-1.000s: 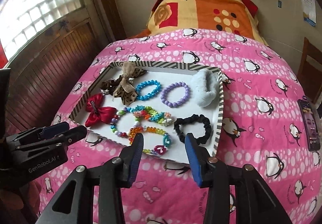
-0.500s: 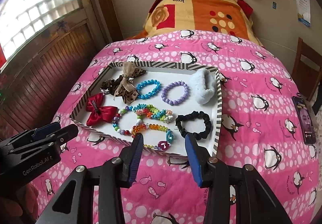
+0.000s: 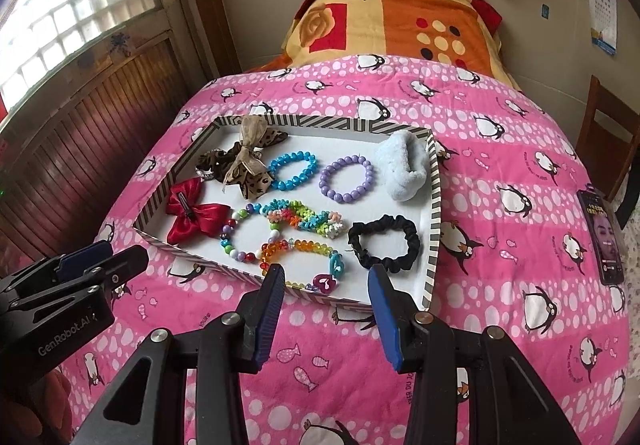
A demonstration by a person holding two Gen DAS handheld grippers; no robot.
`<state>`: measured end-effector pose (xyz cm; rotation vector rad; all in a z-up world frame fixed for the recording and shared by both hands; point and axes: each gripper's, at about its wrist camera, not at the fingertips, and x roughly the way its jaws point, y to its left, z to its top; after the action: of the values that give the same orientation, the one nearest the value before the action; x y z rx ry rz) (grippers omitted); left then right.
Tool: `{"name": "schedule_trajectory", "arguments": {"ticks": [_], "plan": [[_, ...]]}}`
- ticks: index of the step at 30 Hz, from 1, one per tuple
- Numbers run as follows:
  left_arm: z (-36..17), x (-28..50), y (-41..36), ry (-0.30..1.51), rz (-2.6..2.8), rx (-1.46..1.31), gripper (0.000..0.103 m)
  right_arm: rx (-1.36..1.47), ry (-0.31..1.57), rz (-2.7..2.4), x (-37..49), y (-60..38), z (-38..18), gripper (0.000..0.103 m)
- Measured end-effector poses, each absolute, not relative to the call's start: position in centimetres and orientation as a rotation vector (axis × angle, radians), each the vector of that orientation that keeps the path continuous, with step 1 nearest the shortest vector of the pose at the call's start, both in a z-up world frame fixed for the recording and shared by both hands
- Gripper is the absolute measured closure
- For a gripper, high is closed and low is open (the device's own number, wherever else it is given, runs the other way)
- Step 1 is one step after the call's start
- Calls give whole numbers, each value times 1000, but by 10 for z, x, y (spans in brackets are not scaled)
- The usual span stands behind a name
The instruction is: Organize jewelry
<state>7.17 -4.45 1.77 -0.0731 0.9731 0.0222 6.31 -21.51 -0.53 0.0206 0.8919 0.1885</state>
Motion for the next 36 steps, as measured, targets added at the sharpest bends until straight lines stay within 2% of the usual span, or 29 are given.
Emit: {"name": "schedule_trajectory", "arguments": {"ticks": [36], "plan": [[11, 75, -45, 990, 46, -72, 56, 2, 912, 205, 71, -212, -6, 61]]}}
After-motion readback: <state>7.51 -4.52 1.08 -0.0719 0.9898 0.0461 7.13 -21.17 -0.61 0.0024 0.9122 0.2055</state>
